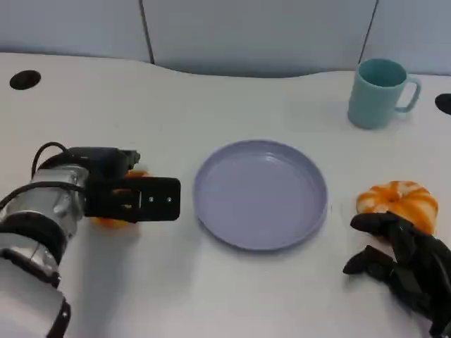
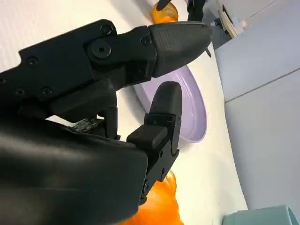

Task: Grasp the bread from the table and place it into the plate.

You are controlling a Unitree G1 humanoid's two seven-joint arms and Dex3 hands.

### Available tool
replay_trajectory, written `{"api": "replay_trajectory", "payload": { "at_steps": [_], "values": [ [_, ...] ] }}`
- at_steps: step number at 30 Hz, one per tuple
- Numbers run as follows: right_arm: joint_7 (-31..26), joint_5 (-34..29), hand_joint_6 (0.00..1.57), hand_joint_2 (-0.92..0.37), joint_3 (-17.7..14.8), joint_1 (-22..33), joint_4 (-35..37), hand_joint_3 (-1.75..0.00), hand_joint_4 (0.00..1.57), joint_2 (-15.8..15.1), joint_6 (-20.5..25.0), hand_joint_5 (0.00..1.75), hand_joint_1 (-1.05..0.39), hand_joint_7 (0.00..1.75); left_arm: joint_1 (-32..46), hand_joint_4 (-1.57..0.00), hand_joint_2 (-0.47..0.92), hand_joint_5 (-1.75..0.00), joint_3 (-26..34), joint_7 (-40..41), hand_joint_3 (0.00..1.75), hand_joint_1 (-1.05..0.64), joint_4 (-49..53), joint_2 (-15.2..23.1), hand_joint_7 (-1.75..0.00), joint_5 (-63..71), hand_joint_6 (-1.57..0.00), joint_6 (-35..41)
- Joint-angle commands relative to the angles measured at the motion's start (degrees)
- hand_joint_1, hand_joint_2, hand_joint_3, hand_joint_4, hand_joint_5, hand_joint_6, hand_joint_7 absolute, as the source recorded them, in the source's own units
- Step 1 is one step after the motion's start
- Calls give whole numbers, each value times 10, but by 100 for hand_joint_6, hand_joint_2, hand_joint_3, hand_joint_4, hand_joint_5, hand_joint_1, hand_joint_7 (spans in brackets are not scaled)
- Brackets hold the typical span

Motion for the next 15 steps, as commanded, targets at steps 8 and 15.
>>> {"api": "replay_trajectory", "payload": {
  "at_steps": [8, 15],
  "values": [
    [-4, 8, 55, -92, -6, 41, -38, -23, 58, -7, 22, 141, -41, 104, 12, -5, 86, -2, -24, -3, 0, -63, 26, -21, -1, -4, -18, 28],
    [-13, 20, 57, -92, -14, 59, -75, -21, 59, -6, 47, 141, -42, 103, 53, -20, 83, -6, -44, 102, 0, -51, 26, -20, -3, 9, -27, 27]
  ]
}}
